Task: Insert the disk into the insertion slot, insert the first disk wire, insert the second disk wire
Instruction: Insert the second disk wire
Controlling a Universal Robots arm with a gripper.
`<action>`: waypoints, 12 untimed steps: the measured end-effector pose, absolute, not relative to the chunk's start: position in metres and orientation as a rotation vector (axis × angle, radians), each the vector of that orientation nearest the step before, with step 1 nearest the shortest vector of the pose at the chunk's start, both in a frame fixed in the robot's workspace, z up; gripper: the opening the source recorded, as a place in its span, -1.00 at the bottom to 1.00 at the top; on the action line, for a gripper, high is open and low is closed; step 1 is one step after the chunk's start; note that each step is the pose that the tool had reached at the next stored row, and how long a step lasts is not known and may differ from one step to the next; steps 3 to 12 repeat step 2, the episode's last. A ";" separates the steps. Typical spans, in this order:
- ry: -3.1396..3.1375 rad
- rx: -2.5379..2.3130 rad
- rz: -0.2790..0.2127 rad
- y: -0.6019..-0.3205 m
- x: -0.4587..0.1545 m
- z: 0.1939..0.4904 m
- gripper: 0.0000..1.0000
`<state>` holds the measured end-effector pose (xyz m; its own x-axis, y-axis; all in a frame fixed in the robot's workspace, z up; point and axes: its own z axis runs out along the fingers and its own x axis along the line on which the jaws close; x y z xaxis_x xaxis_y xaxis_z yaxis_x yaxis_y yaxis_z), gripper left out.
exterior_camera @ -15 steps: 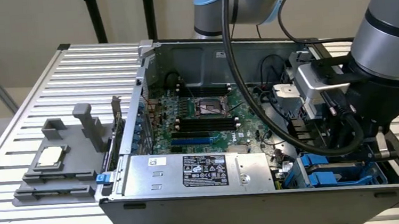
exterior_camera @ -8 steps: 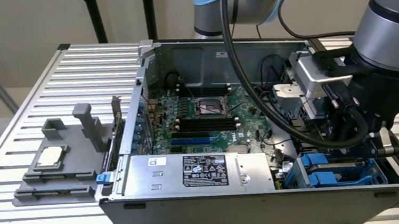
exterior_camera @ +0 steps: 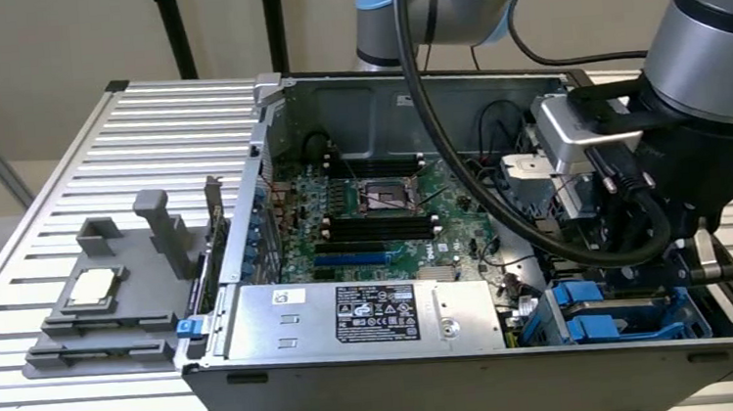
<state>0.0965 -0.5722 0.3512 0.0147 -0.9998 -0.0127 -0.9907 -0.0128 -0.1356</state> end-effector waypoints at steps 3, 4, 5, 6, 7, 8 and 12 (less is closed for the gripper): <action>2.130 -2.160 -0.131 -0.572 0.096 0.351 -0.51; 2.130 -2.160 -0.131 -0.572 0.096 0.351 -0.51; 2.130 -2.160 -0.131 -0.572 0.096 0.351 -0.51; 2.130 -2.160 -0.131 -0.572 0.096 0.351 -0.51; 2.130 -2.160 -0.131 -0.572 0.096 0.351 -0.51; 2.130 -2.160 -0.131 -0.572 0.096 0.351 -0.51; 2.130 -2.160 -0.131 -0.572 0.096 0.351 -0.51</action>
